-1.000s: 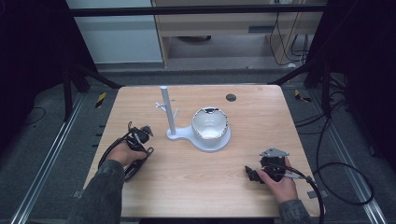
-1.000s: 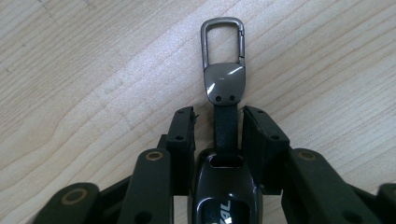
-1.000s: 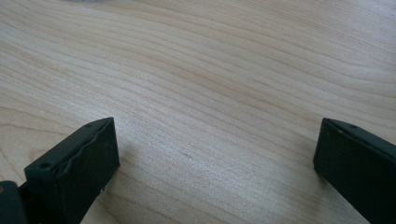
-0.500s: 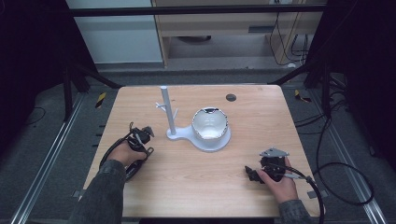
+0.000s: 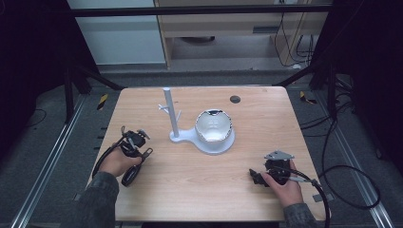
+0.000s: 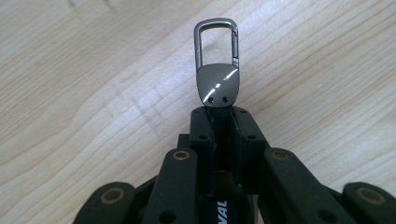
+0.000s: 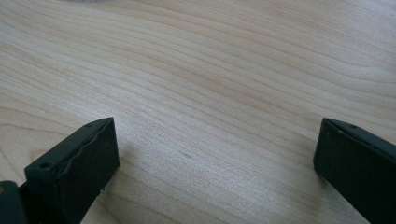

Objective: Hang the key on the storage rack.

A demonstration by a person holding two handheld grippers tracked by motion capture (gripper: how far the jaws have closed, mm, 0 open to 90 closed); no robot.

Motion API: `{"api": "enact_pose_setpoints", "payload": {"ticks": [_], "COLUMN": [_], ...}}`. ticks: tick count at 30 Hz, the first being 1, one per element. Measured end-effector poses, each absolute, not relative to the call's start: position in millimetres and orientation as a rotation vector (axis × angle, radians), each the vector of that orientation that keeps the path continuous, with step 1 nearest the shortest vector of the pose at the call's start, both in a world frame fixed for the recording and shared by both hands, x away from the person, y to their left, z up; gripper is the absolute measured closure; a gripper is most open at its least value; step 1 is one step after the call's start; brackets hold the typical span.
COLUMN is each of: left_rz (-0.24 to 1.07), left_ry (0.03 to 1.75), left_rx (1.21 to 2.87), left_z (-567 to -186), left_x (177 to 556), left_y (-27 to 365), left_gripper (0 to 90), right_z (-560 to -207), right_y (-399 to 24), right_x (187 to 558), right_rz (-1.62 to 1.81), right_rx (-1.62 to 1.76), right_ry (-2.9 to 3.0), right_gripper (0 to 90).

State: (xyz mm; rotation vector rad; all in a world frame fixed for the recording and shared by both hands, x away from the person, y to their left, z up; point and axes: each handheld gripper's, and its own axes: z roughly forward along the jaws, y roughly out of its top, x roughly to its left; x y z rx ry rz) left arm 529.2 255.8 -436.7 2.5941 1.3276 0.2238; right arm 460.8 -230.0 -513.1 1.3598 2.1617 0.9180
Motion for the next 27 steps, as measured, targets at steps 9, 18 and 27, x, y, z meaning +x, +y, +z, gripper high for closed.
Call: {"api": "enact_pose_setpoints", "payload": {"ticks": [9, 18, 27], "left_rz": [0.353, 0.43, 0.573], "left_ry": [1.248, 1.204, 1.164], "left_rx": [2.386, 2.26, 2.15], "left_z": [-414.4, -405.4, -398.6], "left_x": [499.4, 488.8, 480.9], "left_y": [282.3, 291.6, 287.5], "left_gripper": [80.5, 80.8, 80.9], "right_z": [-513.0, -513.1, -513.1], "right_y": [-229.8, -228.9, -228.7], "right_x": [461.6, 462.3, 462.3], "right_rz": [0.925, 0.924, 0.924], "right_rx": [1.355, 1.362, 1.366], "right_ry": [2.169, 2.164, 2.162], "right_gripper": [0.5, 0.5, 0.5]}}
